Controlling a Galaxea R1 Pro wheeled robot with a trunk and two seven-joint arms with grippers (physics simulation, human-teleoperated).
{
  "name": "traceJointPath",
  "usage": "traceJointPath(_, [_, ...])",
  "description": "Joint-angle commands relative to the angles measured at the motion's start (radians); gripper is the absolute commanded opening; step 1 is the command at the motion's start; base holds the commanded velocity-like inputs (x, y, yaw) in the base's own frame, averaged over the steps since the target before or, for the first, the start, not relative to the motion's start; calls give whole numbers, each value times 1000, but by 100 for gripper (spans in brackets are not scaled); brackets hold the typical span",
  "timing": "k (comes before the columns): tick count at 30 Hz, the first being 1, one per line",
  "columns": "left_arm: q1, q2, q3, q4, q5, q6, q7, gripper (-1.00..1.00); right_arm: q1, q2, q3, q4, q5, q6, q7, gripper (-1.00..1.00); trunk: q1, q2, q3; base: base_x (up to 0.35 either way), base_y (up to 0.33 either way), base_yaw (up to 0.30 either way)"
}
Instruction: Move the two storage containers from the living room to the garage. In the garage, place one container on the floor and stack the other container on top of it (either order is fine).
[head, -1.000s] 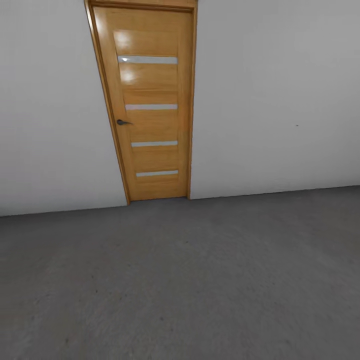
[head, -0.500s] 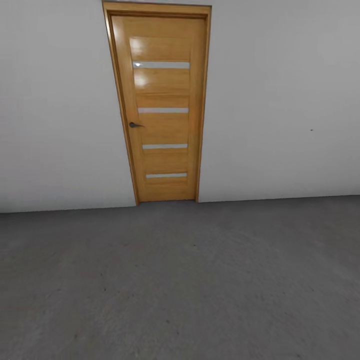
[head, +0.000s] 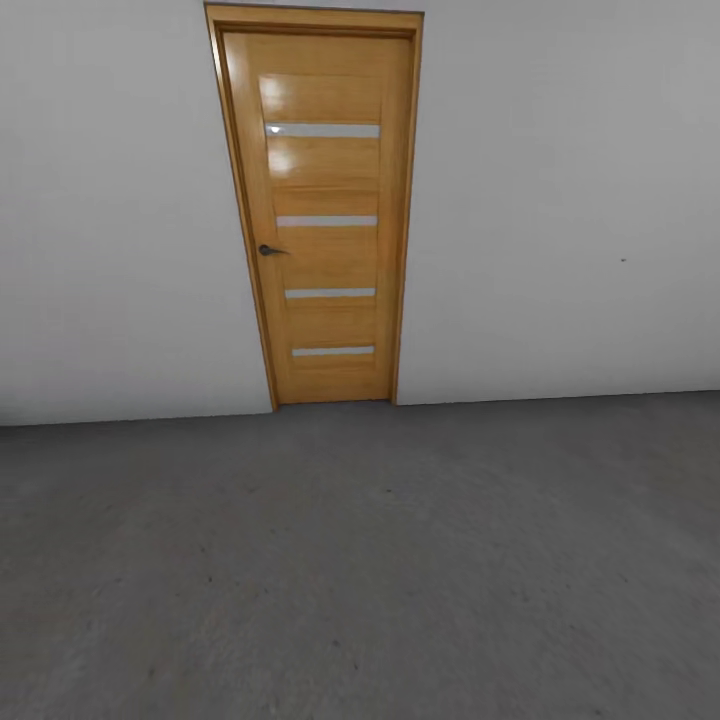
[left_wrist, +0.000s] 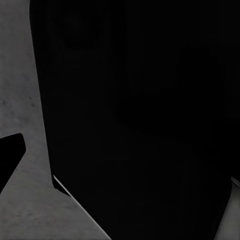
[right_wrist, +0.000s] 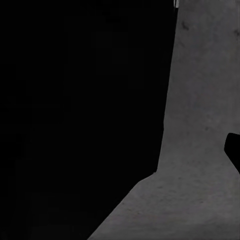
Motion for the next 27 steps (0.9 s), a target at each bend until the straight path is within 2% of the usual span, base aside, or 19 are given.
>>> traceJointPath(1, [-1,0,0,1,0,-4,0,100,0,0,2,0,0,0,-1,100,0,0,-1,0,0,0])
traceJointPath(12, [-1,0,1,1,1,-4,0,100,0,-1,2,-1,1,0,-3,100,0,0,0,0,0,9])
traceJointPath(22, [-1,0,1,1,2,-4,0,100,0,-1,4,-2,3,0,-3,100,0,0,9,3,0,153])
traceJointPath(27, [-1,0,1,1,1,-4,0,100,-1,-1,3,-1,2,0,-4,100,0,0,11,153,0,80])
